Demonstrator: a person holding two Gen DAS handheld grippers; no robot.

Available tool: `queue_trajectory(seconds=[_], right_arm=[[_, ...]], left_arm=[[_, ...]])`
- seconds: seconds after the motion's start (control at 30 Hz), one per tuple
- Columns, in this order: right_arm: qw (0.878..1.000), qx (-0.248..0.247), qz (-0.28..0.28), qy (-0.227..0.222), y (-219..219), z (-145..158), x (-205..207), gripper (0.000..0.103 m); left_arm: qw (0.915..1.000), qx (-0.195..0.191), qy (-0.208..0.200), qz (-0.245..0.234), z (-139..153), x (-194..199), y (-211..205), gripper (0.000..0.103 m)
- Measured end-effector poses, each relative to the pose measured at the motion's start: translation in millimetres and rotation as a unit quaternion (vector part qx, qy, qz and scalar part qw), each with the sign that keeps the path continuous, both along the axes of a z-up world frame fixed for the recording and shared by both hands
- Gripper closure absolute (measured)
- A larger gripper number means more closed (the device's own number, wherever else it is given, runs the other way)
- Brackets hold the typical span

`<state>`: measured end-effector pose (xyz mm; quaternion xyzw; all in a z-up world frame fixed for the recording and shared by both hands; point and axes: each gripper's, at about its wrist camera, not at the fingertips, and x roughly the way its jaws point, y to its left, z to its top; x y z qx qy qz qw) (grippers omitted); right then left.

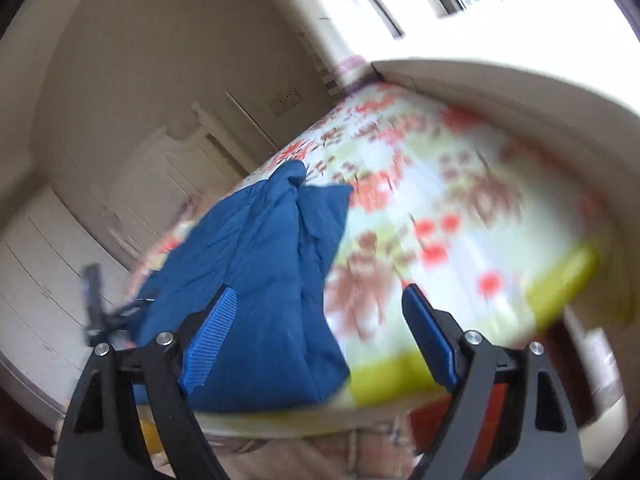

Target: Fold large clothes

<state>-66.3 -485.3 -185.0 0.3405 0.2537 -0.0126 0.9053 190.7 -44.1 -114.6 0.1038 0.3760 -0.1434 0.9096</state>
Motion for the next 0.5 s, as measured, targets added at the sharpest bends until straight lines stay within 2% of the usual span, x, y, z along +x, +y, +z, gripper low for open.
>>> queue_trajectory(seconds=[0.07, 0.17, 0.27, 0.37, 0.43, 0.5], right_arm=[[1.000, 0.009, 0.017, -0.016, 4.9, -9.8, -11.4, 0.021], [0.999, 0.030, 0.037, -0.006, 20.5, -25.2, -12.5, 0.024], [0.997, 0.056, 0.059, -0.019, 34.4, -33.1, -10.4, 0.028], [0.996, 0.042, 0.079, -0.018, 49.9, -32.7, -1.0, 0.026], [0.995, 0.049, 0.089, -0.016, 56.6, -30.6, 6.6, 0.026], [0.994, 0.061, 0.087, -0.011, 62.3, -29.3, 16.2, 0.022]], left_arm=[[1.0000, 0.003, 0.001, 0.002, -1.3, 0.8, -1.5, 0.004], [1.0000, -0.008, 0.005, 0.001, -2.8, 0.1, 2.8, 0.004], [0.9998, -0.019, 0.010, 0.000, -3.9, 1.4, 6.2, 0.004], [0.9998, -0.015, 0.010, 0.001, -4.9, 1.8, 4.7, 0.004], [0.9998, -0.015, 0.010, 0.001, -5.3, 1.9, 4.2, 0.004], [0.9998, -0.016, 0.011, 0.001, -5.3, 1.9, 3.5, 0.004]])
